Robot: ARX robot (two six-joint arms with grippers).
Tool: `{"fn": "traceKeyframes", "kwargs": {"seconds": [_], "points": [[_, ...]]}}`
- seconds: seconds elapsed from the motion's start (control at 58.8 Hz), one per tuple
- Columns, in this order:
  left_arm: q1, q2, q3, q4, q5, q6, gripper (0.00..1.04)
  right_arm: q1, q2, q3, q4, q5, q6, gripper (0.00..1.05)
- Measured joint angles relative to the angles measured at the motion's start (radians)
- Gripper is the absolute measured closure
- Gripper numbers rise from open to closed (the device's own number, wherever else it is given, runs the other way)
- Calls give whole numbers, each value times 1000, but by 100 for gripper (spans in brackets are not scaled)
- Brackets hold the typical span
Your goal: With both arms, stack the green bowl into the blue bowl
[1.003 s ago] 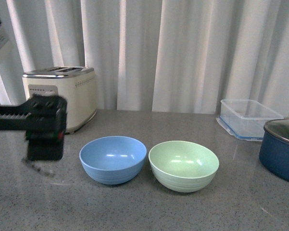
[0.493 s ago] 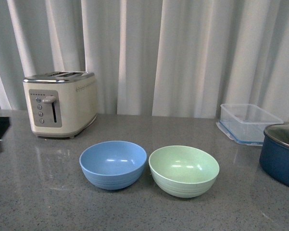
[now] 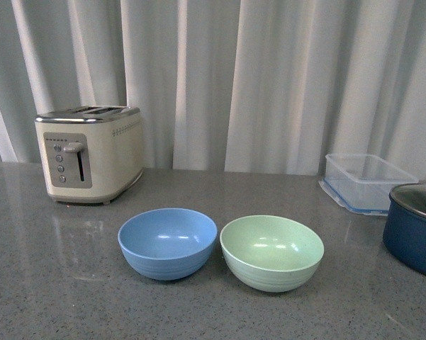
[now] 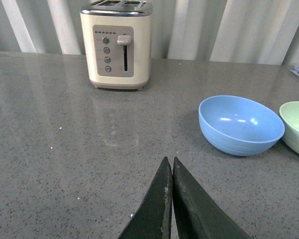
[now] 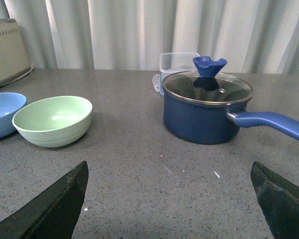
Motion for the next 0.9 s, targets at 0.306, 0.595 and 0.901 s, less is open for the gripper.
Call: {"fn": "traceKeyframes", "kwargs": {"seconds": [0.306,0.595,0.901], "points": [[105,-177,-60,-113,102,2,101,0,0,0,0,0,0,10],[106,-306,-92,-187,103,2,101,0,0,0,0,0,0,10],[106,-478,-92,-352,103,2,101,0,0,0,0,0,0,10]]}}
